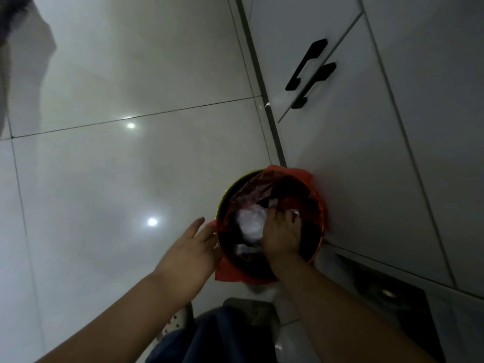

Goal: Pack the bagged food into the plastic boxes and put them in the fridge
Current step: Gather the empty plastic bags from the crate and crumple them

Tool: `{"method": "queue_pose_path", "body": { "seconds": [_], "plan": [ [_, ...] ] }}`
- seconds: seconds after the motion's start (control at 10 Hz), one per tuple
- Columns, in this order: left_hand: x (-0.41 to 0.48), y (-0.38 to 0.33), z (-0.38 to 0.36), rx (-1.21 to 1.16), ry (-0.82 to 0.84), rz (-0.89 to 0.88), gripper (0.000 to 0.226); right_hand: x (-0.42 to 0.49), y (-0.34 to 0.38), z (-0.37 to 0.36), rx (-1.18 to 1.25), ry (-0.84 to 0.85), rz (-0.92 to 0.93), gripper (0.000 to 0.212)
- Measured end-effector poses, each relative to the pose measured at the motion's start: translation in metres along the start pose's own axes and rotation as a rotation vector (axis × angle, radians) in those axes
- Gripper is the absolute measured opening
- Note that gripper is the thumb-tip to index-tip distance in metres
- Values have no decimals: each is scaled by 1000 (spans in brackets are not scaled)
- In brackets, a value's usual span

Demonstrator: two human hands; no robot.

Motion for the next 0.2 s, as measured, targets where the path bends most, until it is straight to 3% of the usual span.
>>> {"method": "queue_pose_path", "body": {
  "seconds": [0.1, 0.2],
  "plan": [
    [6, 1, -12, -9, -50, 18, 27, -1, 3, -16, 80, 226, 39, 98],
    [9, -2, -15, 15, -63, 4, 24, -9, 3, -25, 211, 254, 100, 103]
  ]
}}
Point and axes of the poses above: each hand's wrist, its own x-axis towards the middle knuckle, its own z-axis out of the back of the hand, y = z × x, the point moved 2 cm from there along x, towards the middle knuckle, and after that the axes turned 15 degrees about y, right-handed, at the moved point
